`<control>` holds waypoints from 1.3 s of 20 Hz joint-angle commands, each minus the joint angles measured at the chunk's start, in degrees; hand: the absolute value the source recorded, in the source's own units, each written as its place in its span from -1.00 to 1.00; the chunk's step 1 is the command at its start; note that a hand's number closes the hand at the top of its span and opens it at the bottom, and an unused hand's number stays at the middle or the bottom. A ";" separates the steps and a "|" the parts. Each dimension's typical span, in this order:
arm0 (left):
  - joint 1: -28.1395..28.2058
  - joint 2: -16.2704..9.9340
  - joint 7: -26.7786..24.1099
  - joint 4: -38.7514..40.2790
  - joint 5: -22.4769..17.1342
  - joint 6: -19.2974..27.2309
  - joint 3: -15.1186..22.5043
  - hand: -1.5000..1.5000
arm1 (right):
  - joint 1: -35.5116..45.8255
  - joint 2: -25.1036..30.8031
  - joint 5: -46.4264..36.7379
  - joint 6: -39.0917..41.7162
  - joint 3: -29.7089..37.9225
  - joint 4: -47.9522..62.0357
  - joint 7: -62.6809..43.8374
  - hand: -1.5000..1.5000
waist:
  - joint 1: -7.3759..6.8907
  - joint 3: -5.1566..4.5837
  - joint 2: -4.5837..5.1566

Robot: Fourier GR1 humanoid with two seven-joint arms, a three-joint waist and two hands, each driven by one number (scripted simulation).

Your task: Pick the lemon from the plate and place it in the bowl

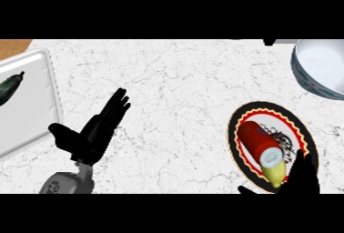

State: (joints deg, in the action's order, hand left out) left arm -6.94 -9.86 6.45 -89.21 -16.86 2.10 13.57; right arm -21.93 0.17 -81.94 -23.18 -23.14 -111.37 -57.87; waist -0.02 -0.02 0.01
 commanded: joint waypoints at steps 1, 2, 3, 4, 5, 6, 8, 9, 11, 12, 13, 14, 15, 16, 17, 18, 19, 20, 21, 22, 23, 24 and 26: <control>0.24 -1.58 1.48 -0.23 -1.84 -3.47 -3.16 0.00 | 4.06 -0.16 -1.65 -3.85 -0.73 6.57 -5.18 -1.00 | 0.03 0.02 -0.02; 4.51 -0.98 1.78 -6.09 0.07 -2.17 -0.22 0.00 | 2.61 -0.16 -0.14 -3.98 0.80 4.85 -3.30 -1.00 | -0.07 0.03 -0.09; -0.71 2.27 2.22 -1.10 2.39 0.38 0.47 0.00 | 3.10 -0.16 -0.09 -5.13 1.14 7.02 -2.72 -1.00 | 0.19 0.03 -0.03; -1.82 1.42 2.22 1.12 1.43 -1.36 -2.12 0.00 | 2.10 -0.16 0.81 -1.50 1.85 3.11 -1.11 -1.00 | 0.25 0.01 -0.03; -1.84 2.24 -2.78 5.20 2.38 -2.40 -1.76 0.00 | 1.99 -0.16 1.66 -8.16 2.16 9.64 0.00 -1.00 | 0.31 0.02 0.02; 2.63 0.86 -2.12 0.40 0.90 -3.98 -2.47 0.00 | 1.54 -0.16 0.56 -3.07 1.70 3.56 -1.41 -1.00 | 0.13 0.01 -0.06; -1.58 3.41 -0.83 4.32 2.33 -1.86 -2.31 0.00 | 5.63 -0.16 2.87 -6.30 4.96 9.88 -0.19 -1.00 | 0.19 0.02 0.00; -3.17 2.96 3.19 0.63 2.26 -1.03 -2.41 0.00 | 8.18 -0.16 2.48 -6.88 6.03 12.08 0.16 -1.00 | 0.09 0.03 -0.02; 1.55 2.21 4.59 -4.57 2.28 -1.33 -1.75 0.00 | 1.87 1.63 5.80 -6.99 6.02 6.44 2.34 -1.00 | 0.07 0.03 -0.10; 0.56 3.26 4.92 -4.48 3.95 -0.35 -0.91 0.00 | 5.84 -0.13 2.89 -7.39 5.15 10.55 -0.58 -1.00 | 0.02 0.03 -0.07; -0.78 2.29 5.10 -2.08 2.05 -2.30 -3.70 0.00 | 7.08 1.15 6.77 -6.20 8.56 10.79 2.83 -1.00 | 0.07 0.02 -0.03; -1.93 4.15 1.54 1.07 3.48 -1.88 -2.99 0.00 | 9.07 -0.13 6.05 -10.22 8.07 16.71 3.15 -1.00 | 0.08 0.03 0.01; -0.21 1.94 -0.85 2.39 2.46 -4.84 -4.81 0.00 | 4.30 -0.13 4.97 -13.09 5.84 14.36 3.43 -1.00 | 0.18 0.02 -0.02; 0.03 1.82 2.73 -1.02 1.87 -4.17 -5.25 0.00 | 6.19 1.49 8.51 -8.01 8.95 10.55 4.29 -1.00 | 0.10 0.02 -0.05; -1.83 2.53 -0.02 3.73 2.17 -5.46 -5.86 0.00 | 9.67 0.62 7.15 -6.67 10.04 12.52 3.41 -1.00 | 0.13 0.01 0.00; -3.04 4.18 2.85 1.72 3.27 -3.60 -4.47 0.00 | 8.82 -0.13 5.17 -8.08 8.10 12.78 2.20 -1.00 | 0.15 0.02 -0.02; -0.76 4.61 3.57 -1.65 4.80 -1.93 -3.20 0.00 | 8.44 -0.13 4.84 -8.10 7.21 14.34 2.64 -1.00 | 0.05 0.02 -0.05; 1.64 1.81 2.79 -2.04 2.12 -5.14 -5.21 0.00 | 10.54 0.57 9.23 -14.17 10.39 19.30 7.45 1.00 | -0.16 0.04 -0.03; 0.65 2.81 2.56 -0.95 3.30 -4.37 -4.66 0.00 | 10.75 0.66 5.49 -11.88 8.50 17.70 7.51 1.00 | -0.05 0.03 -0.03; 0.59 3.83 0.38 1.27 3.99 -4.74 -4.29 0.00 | 7.39 1.02 5.03 -13.41 7.17 16.54 8.56 1.00 | 0.13 0.02 -0.03; 1.19 3.23 1.70 -1.29 3.59 -4.24 -4.67 0.00 | 11.42 1.77 6.45 -15.45 10.42 22.68 9.94 1.00 | -0.16 0.04 0.00; -1.46 4.59 4.88 -1.63 3.95 -3.13 -4.06 0.00 | 9.28 -0.10 3.07 -12.94 7.78 17.61 7.29 1.00 | 0.10 0.02 -0.04; -0.69 2.79 0.26 3.37 2.73 -6.91 -6.77 0.00 | 9.62 2.13 5.98 -13.97 10.02 19.05 10.23 1.00 | 0.17 0.01 0.01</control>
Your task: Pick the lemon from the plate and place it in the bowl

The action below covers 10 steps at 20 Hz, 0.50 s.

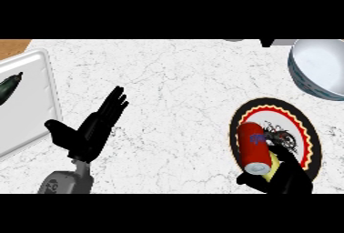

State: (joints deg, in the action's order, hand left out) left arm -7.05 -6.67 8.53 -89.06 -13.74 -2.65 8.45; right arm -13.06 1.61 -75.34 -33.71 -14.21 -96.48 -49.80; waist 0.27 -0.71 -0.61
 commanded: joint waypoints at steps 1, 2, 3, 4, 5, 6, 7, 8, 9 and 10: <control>2.96 0.64 1.38 -3.43 0.29 -0.11 0.46 0.00 | 0.54 1.08 -0.26 -1.78 1.81 2.18 1.70 1.00 | -0.29 0.71 0.56; 0.05 1.52 2.88 -3.62 1.32 1.87 0.70 0.00 | 4.65 2.04 1.25 -0.93 3.52 5.85 2.89 1.00 | -0.38 0.73 0.60; 0.61 0.19 -0.59 0.08 0.38 -0.99 -1.46 0.00 | 2.85 3.42 2.43 -0.61 3.69 3.53 3.88 1.00 | -0.22 0.71 0.61; -2.10 1.72 -1.18 3.54 1.15 -1.02 -0.86 0.00 | 1.10 0.40 -2.11 0.66 0.51 1.64 1.38 1.00 | -0.04 0.70 0.62; 1.10 1.22 -0.98 0.47 1.67 -0.51 -0.32 0.00 | 5.03 -1.49 -6.24 3.37 -1.11 1.70 -2.72 1.00 | -0.31 0.69 0.60; 1.20 1.50 0.72 -2.30 1.46 0.47 -0.53 0.00 | 0.97 -1.45 -6.49 -1.20 -1.27 3.23 0.52 1.00 | -0.25 0.71 0.57; 6.05 2.23 -2.54 -2.63 3.29 -0.17 2.27 0.00 | 4.02 -0.50 -4.56 -0.35 1.45 6.31 0.90 1.00 | -0.48 0.71 0.59; 0.97 2.00 0.97 -1.06 2.36 0.02 0.34 0.00 | 0.41 -1.02 -6.37 -1.52 -0.21 3.20 0.79 1.00 | -0.14 0.71 0.58; -3.44 0.94 1.93 1.69 0.25 -0.66 -2.84 0.00 | 5.10 -1.54 -9.13 -1.71 0.14 7.16 -2.02 1.00 | -0.18 0.70 0.67; 4.25 1.05 -3.12 -0.92 2.68 -2.20 0.49 0.00 | 1.45 -1.55 -10.98 1.35 -1.22 1.58 -3.12 1.00 | -0.25 0.69 0.56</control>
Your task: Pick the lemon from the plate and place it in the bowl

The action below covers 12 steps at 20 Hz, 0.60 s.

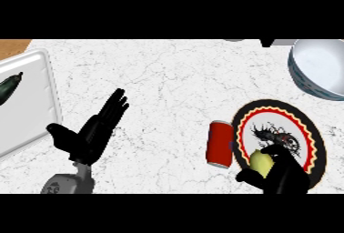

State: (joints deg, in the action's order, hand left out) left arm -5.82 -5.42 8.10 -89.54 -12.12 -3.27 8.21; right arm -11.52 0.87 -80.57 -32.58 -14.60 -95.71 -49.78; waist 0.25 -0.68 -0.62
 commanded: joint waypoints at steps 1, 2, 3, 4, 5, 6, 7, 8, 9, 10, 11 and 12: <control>-1.59 0.81 1.41 -0.09 -0.12 -0.16 -0.32 0.00 | -2.05 0.78 -3.64 -1.85 1.31 0.82 -0.33 1.00 | -0.03 0.68 0.59; -2.40 -0.38 2.42 -1.59 -1.07 -0.25 -1.88 0.00 | -1.37 -0.82 -9.65 -4.56 -2.61 3.34 -6.19 1.00 | -0.16 0.68 0.59; 0.13 -0.06 1.35 -1.65 -0.55 -0.91 -0.33 0.00 | 4.58 1.00 -3.25 7.34 1.01 3.34 -1.04 1.00 | -0.58 0.67 0.65; -1.14 1.27 1.68 -1.08 0.25 0.26 0.84 0.00 | 8.30 3.93 0.80 14.14 1.31 3.88 1.19 1.00 | -1.22 0.66 0.84; -0.04 0.82 0.86 -1.02 0.44 -0.84 1.59 0.00 | 8.47 6.65 4.25 18.62 0.81 5.43 4.00 1.00 | -2.42 0.65 1.16; -1.41 0.52 0.85 -0.61 0.43 -1.07 1.23 0.00 | 7.90 6.88 5.48 22.84 -2.31 5.41 5.87 1.00 | -2.52 0.61 1.26; -1.74 1.06 1.92 -0.90 0.41 -0.79 1.91 0.00 | 8.61 8.22 8.02 27.91 -3.12 5.23 7.65 1.00 | -3.43 0.57 1.52; -2.10 0.69 1.96 -1.07 0.19 -1.17 1.67 0.00 | 8.74 9.78 10.10 30.68 -3.24 7.42 9.97 1.00 | -4.34 0.63 1.94; -3.92 1.06 2.22 0.46 -0.50 -0.72 0.43 0.00 | 11.80 11.54 12.07 34.53 -2.34 6.36 11.65 1.00 | -3.28 0.57 1.86; -3.61 1.29 2.85 -0.70 0.22 -0.25 1.35 0.00 | 15.62 12.06 14.06 39.66 -0.61 5.35 10.99 1.00 | -3.04 0.59 1.31; -1.69 0.45 1.73 -0.32 -0.94 -1.11 -0.11 0.00 | 16.78 14.64 15.87 43.44 1.13 3.94 12.09 1.00 | -2.20 0.57 0.99; -4.25 0.36 2.17 0.80 0.06 -0.11 -0.76 0.00 | 23.01 13.54 16.89 48.28 1.93 2.18 10.25 1.00 | -1.64 0.58 0.90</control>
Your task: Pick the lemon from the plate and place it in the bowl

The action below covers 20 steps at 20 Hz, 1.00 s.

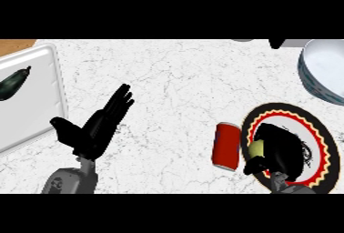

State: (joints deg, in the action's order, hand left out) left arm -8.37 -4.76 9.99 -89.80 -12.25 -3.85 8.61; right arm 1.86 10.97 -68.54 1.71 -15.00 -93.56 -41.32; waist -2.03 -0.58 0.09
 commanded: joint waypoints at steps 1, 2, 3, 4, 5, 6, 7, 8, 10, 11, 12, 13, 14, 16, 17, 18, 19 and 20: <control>0.75 0.13 -1.06 0.67 0.94 0.65 -0.61 0.00 | 8.72 4.54 4.97 12.62 3.02 0.98 3.95 1.00 | 1.43 0.54 -0.02; 2.03 1.45 -1.24 0.34 2.04 1.80 0.89 0.00 | 13.41 5.39 7.17 17.26 5.77 -1.34 2.83 1.00 | 1.37 0.53 -0.08; 1.24 -0.63 -1.97 0.44 0.33 -1.05 -0.82 0.00 | 17.79 4.13 8.54 17.26 6.86 1.05 3.59 1.00 | 1.19 0.54 -0.01; 0.82 -1.09 0.66 -0.25 -0.90 -0.71 -2.14 0.00 | 16.23 4.41 9.09 20.03 6.40 -5.00 2.25 1.00 | 1.76 0.54 -0.17; 1.58 -1.16 0.68 -1.40 -0.65 -0.18 -2.21 0.00 | 18.77 2.05 8.03 22.65 5.06 -8.11 -2.38 1.00 | 1.67 0.52 -0.26; 3.34 1.38 -0.04 -2.36 2.10 1.96 0.66 0.00 | 17.33 4.14 9.58 20.33 8.04 -6.47 1.99 1.00 | 1.86 0.57 -0.18; 2.98 0.59 -2.54 0.65 2.52 1.00 -0.07 0.00 | 17.91 4.51 8.93 23.41 7.30 -13.66 -1.68 1.00 | 2.30 0.52 -0.31; 1.40 -0.91 -1.71 1.28 -0.39 -0.66 -3.22 0.00 | 20.17 4.25 8.65 22.51 8.64 -12.07 -1.86 1.00 | 2.08 0.53 -0.19; -0.04 0.72 1.10 0.44 0.40 1.17 -1.66 0.00 | 21.28 6.58 8.27 25.27 9.90 -17.86 -3.35 1.00 | 2.38 0.54 -0.32; 2.86 1.44 -1.38 -0.37 2.46 1.39 0.46 0.00 | 25.97 6.19 8.22 28.06 10.87 -17.43 -6.08 1.00 | 1.96 0.52 -0.33; 5.92 -0.54 -1.00 -3.45 1.11 -0.51 -0.22 0.00 | 24.18 7.62 9.19 29.73 12.09 -21.17 -5.81 1.00 | 2.00 0.53 -0.43; 1.91 -0.10 -1.53 1.70 0.13 -1.03 -2.16 0.00 | 27.57 7.45 9.81 30.63 13.68 -18.88 -6.05 1.00 | 2.10 0.53 -0.18; -0.06 -1.39 0.15 0.76 -1.58 -2.25 -3.61 0.00 | 31.22 8.41 10.82 33.93 14.81 -19.17 -7.02 1.00 | 2.05 0.52 -0.21; 2.86 -1.29 -1.57 0.37 -0.65 -2.58 -3.03 0.00 | 31.63 8.97 12.01 35.93 17.02 -21.22 -7.68 1.00 | 2.06 0.53 -0.23; 0.03 0.36 -0.16 1.28 0.11 -1.10 -2.66 0.00 | 30.53 8.62 11.13 32.92 17.33 -19.40 -6.06 1.00 | 2.06 0.56 -0.15; 4.09 -0.83 1.20 -3.74 0.58 -0.96 -1.62 0.00 | 34.58 10.65 13.32 35.96 20.34 -18.82 -6.05 1.00 | 1.78 0.56 -0.24; 4.57 0.66 -1.84 -2.14 1.88 -0.76 -0.78 0.00 | 35.44 9.33 11.81 33.01 19.41 -15.40 -5.91 1.00 | 1.73 0.55 -0.14; 3.34 -0.06 -0.35 -1.75 0.77 -1.30 -2.20 0.00 | 30.96 9.37 12.26 31.17 20.25 -19.46 -4.37 1.00 | 1.98 0.57 -0.16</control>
State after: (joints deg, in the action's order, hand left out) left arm -5.52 -4.84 9.40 -90.88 -11.46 -4.76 6.88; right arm 32.57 19.78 -57.19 33.18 2.33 -111.46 -46.24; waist -0.11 -0.05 -0.11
